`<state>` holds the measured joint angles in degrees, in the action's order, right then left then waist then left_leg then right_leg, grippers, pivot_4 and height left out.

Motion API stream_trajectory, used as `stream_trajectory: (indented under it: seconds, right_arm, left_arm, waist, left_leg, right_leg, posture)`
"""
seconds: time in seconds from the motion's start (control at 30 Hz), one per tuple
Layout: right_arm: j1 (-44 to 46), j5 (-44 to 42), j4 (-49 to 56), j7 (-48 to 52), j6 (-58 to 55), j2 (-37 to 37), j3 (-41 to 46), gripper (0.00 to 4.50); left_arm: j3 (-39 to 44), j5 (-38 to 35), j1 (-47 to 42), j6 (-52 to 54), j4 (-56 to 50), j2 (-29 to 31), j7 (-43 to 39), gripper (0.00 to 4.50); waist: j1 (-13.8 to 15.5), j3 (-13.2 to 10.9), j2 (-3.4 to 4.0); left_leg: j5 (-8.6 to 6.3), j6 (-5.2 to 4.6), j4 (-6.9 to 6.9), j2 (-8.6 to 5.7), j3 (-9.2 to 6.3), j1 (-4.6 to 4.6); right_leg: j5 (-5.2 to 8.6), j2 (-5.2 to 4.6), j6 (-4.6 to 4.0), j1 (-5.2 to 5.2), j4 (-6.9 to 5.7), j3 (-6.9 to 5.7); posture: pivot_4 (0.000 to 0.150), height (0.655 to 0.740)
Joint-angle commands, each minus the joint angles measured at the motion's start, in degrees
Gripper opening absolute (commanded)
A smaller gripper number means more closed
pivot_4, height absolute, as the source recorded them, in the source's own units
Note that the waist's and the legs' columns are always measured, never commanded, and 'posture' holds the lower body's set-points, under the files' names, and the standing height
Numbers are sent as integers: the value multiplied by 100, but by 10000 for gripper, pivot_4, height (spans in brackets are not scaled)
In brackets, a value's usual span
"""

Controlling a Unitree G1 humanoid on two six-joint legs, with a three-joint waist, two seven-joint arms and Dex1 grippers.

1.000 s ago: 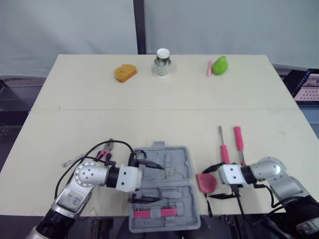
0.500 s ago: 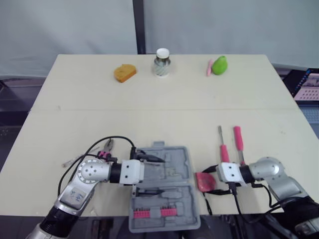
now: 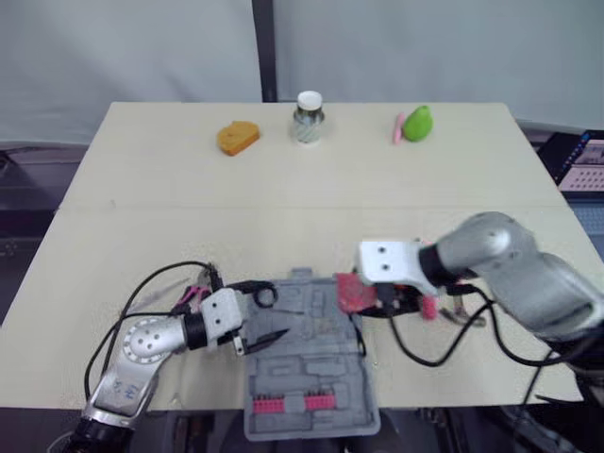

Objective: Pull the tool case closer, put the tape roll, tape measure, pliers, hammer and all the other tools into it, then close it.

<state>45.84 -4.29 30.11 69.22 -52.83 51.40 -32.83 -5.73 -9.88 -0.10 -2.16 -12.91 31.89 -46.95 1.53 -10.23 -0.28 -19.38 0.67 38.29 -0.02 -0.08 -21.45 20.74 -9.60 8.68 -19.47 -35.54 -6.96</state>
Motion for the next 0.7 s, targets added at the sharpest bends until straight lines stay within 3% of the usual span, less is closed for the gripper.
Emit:
stream_trajectory:
  seconds: [0.03,0.3,0.7]
  right_arm:
    - [339,693,-463,-224,-285,-142,-801,29304]
    - [618,1366,-1006,-346,-288,-537,-1526,29304]
    - [647,1876,-1393,-389,49,-1061,-1701,29304]
  left_arm:
    - [-32,-7,-31,-357,160,-153,26,45000]
    - [-177,84,-271,-821,753,-361,-54,45000]
    - [-188,56,-347,-829,765,-424,-58,45000]
  waist:
    - [-12,0,0]
    - [-116,0,0]
    - [-177,0,0]
  left_leg:
    - [0,0,1,-3,-1,-3]
    - [1,1,-2,-1,2,-4]
    - [1,1,-5,-1,-5,-4]
  right_leg:
    - [0,-1,0,-2,-1,1]
    - [0,-1,0,-11,-9,-7]
    - [0,-1,0,-12,-13,-10]
  posture:
    - [1500,7400]
    - [1500,7400]
    - [1500,7400]
